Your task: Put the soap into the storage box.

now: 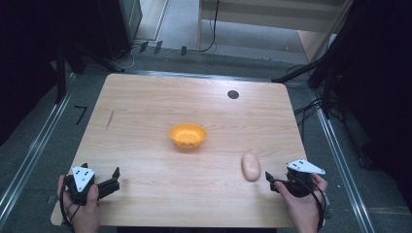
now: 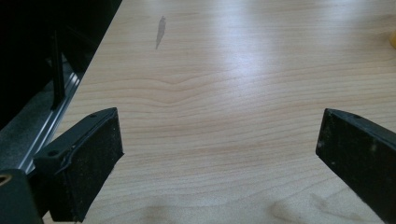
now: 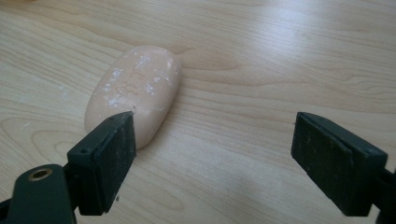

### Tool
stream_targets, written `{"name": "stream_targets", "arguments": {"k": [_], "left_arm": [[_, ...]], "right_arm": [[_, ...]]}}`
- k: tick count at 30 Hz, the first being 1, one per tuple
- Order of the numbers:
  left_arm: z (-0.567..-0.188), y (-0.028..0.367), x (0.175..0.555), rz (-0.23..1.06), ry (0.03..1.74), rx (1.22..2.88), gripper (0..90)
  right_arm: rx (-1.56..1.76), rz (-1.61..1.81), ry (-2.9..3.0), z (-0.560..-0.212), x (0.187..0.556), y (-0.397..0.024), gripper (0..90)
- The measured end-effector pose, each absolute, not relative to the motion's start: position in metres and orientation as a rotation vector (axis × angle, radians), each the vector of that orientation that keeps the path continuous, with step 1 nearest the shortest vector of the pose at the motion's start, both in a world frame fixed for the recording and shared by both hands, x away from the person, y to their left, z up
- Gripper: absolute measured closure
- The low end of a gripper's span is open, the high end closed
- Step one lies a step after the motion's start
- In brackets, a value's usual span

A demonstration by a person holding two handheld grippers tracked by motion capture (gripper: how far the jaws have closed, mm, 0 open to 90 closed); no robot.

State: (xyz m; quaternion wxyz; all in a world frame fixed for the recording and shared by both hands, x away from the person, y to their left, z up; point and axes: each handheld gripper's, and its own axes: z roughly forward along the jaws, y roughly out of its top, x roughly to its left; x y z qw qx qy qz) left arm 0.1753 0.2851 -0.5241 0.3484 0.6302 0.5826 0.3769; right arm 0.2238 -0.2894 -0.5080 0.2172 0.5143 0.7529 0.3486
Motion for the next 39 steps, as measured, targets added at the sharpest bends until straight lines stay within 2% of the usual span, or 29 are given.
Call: {"name": "stream_targets", "arguments": {"k": [9,39], "left_arm": [[-0.524,0.286,0.176,0.966,1.514,1.623,0.8],[-0.524,0.287,0.176,0.955,1.523,1.618,0.8]], "right_arm": [[1.493,0.865,2.141,-0.505,0.236,-0.276,16.6],[1.567,0.899,2.165,-0.503,0.256,-0.228,16.9]]}}
